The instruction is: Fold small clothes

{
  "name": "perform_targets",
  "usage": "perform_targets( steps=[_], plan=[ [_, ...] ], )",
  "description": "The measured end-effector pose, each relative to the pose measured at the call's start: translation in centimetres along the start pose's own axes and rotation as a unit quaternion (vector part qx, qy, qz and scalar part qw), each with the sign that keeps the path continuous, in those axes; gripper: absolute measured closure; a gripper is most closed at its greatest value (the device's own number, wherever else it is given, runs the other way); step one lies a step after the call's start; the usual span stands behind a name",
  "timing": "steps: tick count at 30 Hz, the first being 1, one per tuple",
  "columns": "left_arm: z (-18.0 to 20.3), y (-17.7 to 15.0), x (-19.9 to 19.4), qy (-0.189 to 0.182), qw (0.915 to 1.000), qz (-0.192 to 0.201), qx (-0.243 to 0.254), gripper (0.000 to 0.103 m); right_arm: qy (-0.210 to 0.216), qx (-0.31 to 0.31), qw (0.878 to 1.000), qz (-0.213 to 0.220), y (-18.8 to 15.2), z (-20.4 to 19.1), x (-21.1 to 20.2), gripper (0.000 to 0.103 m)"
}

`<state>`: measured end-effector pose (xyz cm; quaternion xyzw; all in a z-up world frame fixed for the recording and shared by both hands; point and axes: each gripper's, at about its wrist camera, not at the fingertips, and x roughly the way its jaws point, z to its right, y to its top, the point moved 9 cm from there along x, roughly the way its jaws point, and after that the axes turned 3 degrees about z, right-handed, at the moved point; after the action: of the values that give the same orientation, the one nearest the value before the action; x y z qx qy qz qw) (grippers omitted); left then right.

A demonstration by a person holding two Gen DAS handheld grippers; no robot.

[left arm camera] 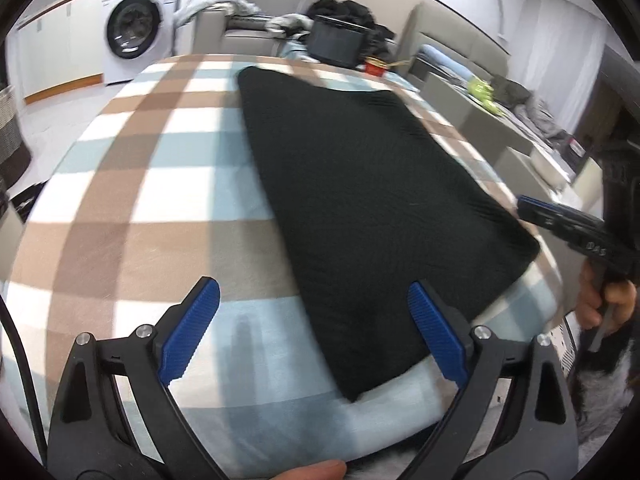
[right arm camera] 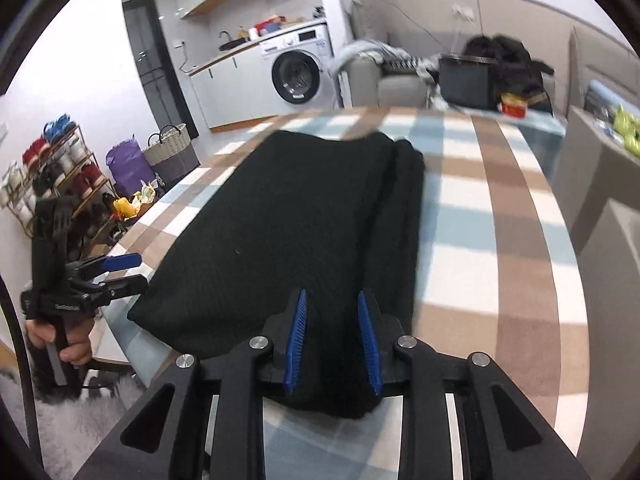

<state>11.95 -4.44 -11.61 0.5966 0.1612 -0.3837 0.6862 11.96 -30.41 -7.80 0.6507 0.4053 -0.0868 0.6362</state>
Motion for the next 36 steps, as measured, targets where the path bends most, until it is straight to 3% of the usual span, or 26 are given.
perform_targets(
  steps=[3, 5, 8, 13, 17, 20, 25, 30, 31, 32, 36],
  plan=[
    [2.8, 0.4, 0.8, -0.011, 0.9993, -0.001, 0.035, 0.009, 0.027, -0.025, 0.999, -0.008, 0.5, -2.7, 2.1, 0.071],
    [4.4, 0.5, 1.4, -0.016, 0.9981, -0.004, 0.06, 0.009, 0.022, -0.037, 0.999, -0.017, 0.4, -3.7, 4.0, 0.065],
    [6.3, 0.3, 1.6, -0.026, 0.9962, -0.005, 0.083, 0.015, 0.035, -0.034, 0.998, -0.043, -0.5, -4.2, 6.1, 0.063],
    [7.6, 0.0, 1.6, -0.036, 0.9949, -0.006, 0.094, 0.034, 0.058, -0.014, 0.998, -0.035, -1.1, -3.3, 6.1, 0.063],
    [8.5, 0.1, 2.7, -0.043, 0.9937, -0.007, 0.103, 0.037, 0.067, 0.004, 0.997, -0.033, -1.1, -2.9, 5.9, 0.063],
    [8.2, -0.6, 4.4, -0.031, 0.993, -0.032, 0.109, 0.037, 0.062, -0.006, 0.998, -0.031, -1.1, -3.1, 5.9, 0.062],
    [8.2, -1.1, 4.6, -0.022, 0.9902, -0.025, 0.135, 0.037, 0.053, -0.016, 0.998, -0.03, -1.2, -2.7, 5.4, 0.062],
    [7.4, -1.1, 4.3, -0.031, 0.9911, -0.025, 0.127, 0.037, -0.031, -0.024, 0.999, -0.017, -1.2, 1.0, 3.5, 0.062],
    [7.2, -1.2, 4.1, -0.032, 0.9911, -0.023, 0.127, 0.037, -0.054, -0.027, 0.998, -0.027, -1.6, 1.8, 3.4, 0.059],
    [7.2, -1.3, 3.9, -0.033, 0.9911, -0.022, 0.127, 0.037, -0.069, -0.033, 0.996, -0.042, -2.3, 2.6, 3.5, 0.046],
    [6.8, -1.2, 3.6, -0.033, 0.9924, -0.024, 0.116, 0.037, -0.031, 0.012, 0.999, -0.025, -2.0, 3.5, 2.7, 0.044]
  ],
)
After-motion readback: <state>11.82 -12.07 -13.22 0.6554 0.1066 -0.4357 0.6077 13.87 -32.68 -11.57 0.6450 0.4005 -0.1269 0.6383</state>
